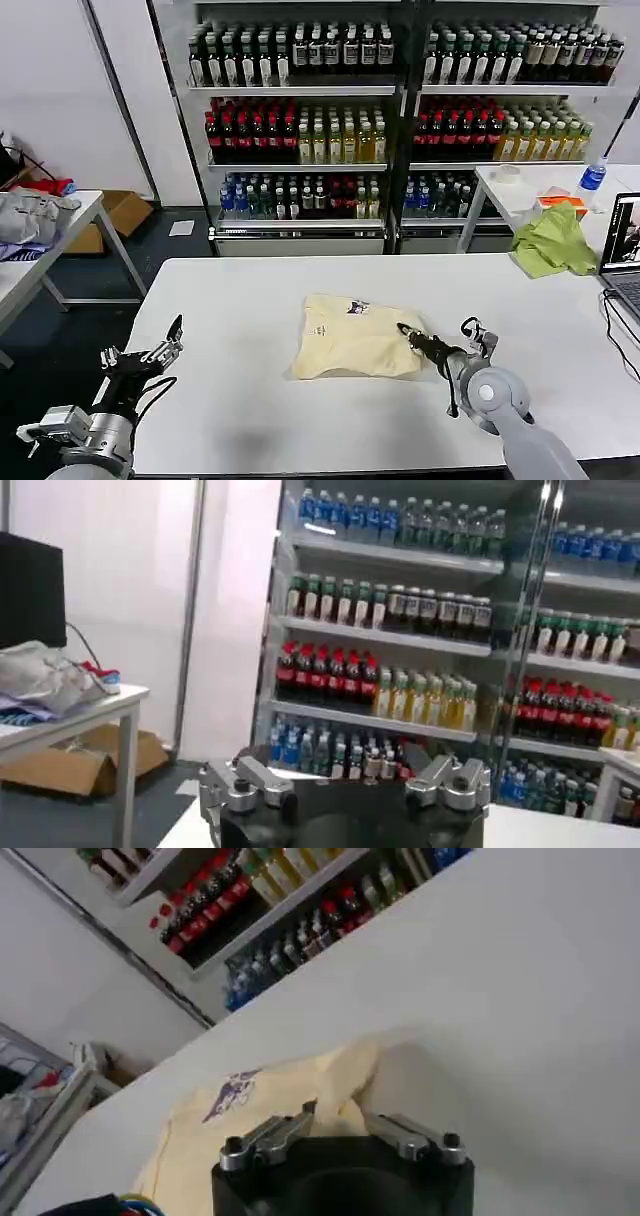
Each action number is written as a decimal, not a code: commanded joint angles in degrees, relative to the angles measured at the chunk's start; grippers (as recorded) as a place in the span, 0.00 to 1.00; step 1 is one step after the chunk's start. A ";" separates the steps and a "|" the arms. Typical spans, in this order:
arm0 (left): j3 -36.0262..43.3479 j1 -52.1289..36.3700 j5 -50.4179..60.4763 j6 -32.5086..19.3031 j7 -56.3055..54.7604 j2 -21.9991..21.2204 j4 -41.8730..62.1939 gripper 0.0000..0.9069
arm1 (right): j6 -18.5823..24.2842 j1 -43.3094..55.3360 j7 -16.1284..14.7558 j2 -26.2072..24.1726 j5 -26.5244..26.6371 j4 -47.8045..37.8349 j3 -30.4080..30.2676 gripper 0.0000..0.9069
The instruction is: Fold and organize the clothes.
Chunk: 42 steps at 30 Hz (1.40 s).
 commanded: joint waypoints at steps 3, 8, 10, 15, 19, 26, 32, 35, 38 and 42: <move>0.17 0.16 0.05 -0.02 0.02 -0.10 -0.55 1.00 | 7.95 -2.95 -0.78 -2.52 -23.27 4.77 -0.66 1.00; 0.09 0.39 0.18 -0.10 0.03 -0.39 -0.96 1.00 | 11.73 -8.05 2.30 -4.05 -38.12 8.89 0.27 1.00; 0.07 0.48 0.26 -0.14 0.04 -0.46 -0.99 1.00 | 13.15 -10.49 3.69 -4.86 -44.34 10.83 1.07 1.00; 0.80 0.90 3.26 -0.63 0.24 -0.77 -1.39 1.00 | 16.28 -15.84 5.67 -5.84 -51.86 15.84 5.72 1.00; 1.51 1.29 5.82 -1.15 0.51 -1.08 -1.62 1.00 | 17.42 -19.87 6.04 -5.85 -52.88 19.52 8.99 1.00; 1.77 2.03 7.69 -1.62 0.83 -1.63 -2.14 1.00 | 19.62 -25.80 7.06 -4.34 -54.22 23.27 12.86 1.00; 2.14 2.19 8.42 -1.68 0.95 -2.20 -2.51 1.00 | 20.57 -27.79 7.75 -3.39 -54.66 24.66 14.08 1.00; 2.55 2.18 8.89 -1.69 1.03 -2.53 -2.53 1.00 | 21.11 -27.93 7.71 -3.07 -54.54 24.85 14.58 1.00; 2.65 2.22 9.18 -1.70 1.17 -2.77 -2.54 1.00 | 21.05 -27.97 7.77 -2.86 -54.56 25.00 14.59 1.00; 2.43 2.26 9.25 -1.68 1.29 -2.91 -2.53 1.00 | 20.84 -27.80 7.79 -2.54 -54.60 25.35 14.37 1.00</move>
